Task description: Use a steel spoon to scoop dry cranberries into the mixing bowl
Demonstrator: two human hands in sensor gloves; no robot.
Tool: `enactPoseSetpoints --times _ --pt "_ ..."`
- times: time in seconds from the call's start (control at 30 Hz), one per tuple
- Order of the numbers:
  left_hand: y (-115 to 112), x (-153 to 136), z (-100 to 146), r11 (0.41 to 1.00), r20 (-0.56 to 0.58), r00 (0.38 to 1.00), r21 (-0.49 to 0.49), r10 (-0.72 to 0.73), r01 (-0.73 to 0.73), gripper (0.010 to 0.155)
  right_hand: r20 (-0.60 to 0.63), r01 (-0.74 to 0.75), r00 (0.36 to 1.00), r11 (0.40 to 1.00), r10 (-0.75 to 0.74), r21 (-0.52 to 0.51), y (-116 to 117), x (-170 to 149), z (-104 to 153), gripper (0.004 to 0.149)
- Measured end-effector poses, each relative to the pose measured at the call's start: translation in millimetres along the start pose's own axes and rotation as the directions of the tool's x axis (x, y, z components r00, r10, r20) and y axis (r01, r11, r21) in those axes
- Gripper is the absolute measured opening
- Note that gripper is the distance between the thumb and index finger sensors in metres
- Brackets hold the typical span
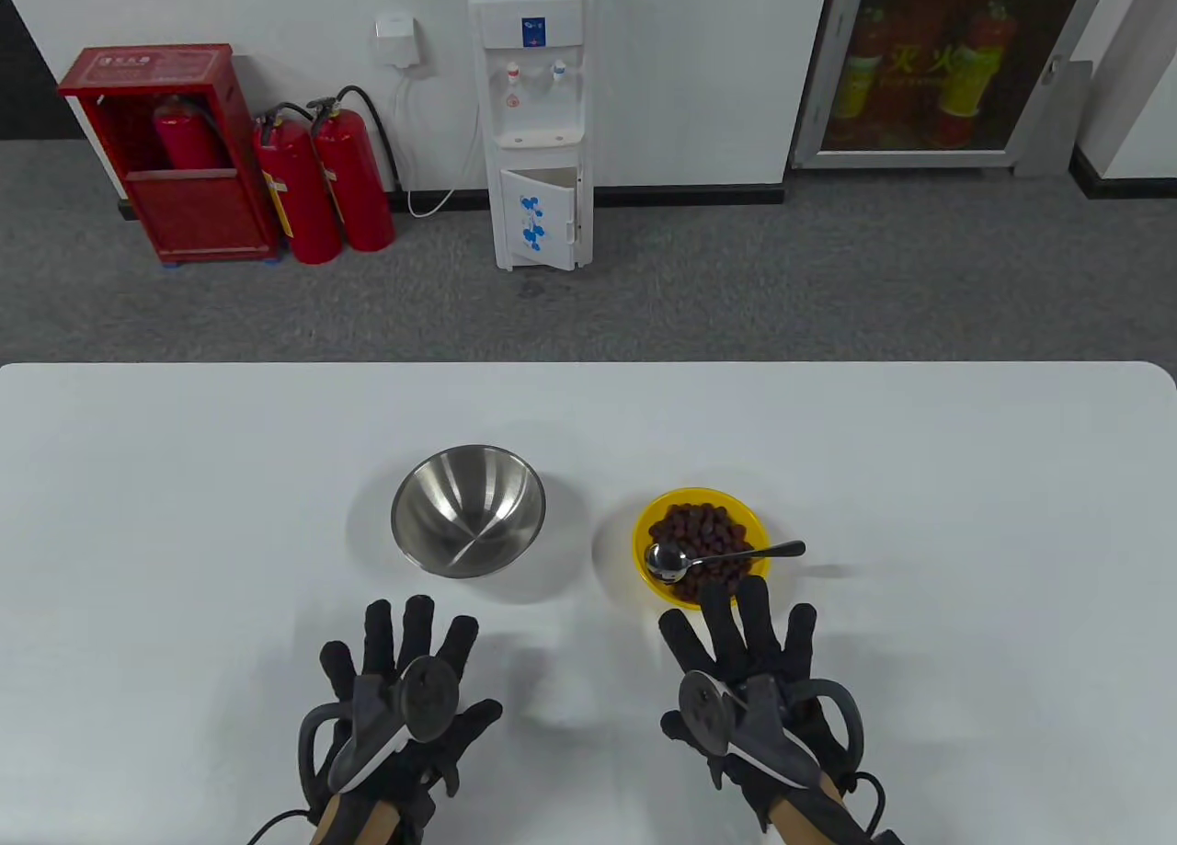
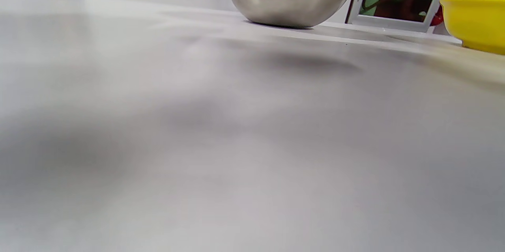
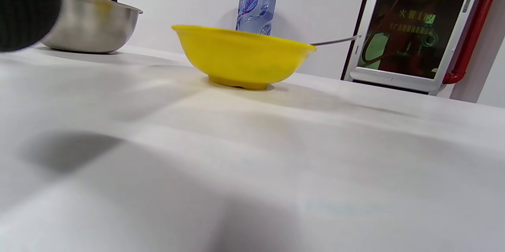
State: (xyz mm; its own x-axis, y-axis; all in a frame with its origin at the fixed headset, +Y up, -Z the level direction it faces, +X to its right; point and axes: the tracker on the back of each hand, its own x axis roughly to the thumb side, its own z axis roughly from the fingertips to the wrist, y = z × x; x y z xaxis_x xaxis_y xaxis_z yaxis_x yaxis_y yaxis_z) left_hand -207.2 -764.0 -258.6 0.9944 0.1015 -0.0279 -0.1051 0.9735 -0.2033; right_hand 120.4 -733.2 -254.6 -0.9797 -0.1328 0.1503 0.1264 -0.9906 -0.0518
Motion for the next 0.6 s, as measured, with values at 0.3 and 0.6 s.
enactPoseSetpoints --times 0.3,0.6 --pt "3 -12 -2 0.987 -0.023 0.987 -0.008 0.161 -0.161 0.083 -0.022 0.050 0.999 0.999 -0.050 -0.004 0 -8 -2 0.099" --pt "18 -29 -14 0.918 -0.087 0.914 0.037 0.396 -0.394 0.082 -0.019 0.092 0.996 0.996 -0.092 -0.014 -5 -10 -1 0.098"
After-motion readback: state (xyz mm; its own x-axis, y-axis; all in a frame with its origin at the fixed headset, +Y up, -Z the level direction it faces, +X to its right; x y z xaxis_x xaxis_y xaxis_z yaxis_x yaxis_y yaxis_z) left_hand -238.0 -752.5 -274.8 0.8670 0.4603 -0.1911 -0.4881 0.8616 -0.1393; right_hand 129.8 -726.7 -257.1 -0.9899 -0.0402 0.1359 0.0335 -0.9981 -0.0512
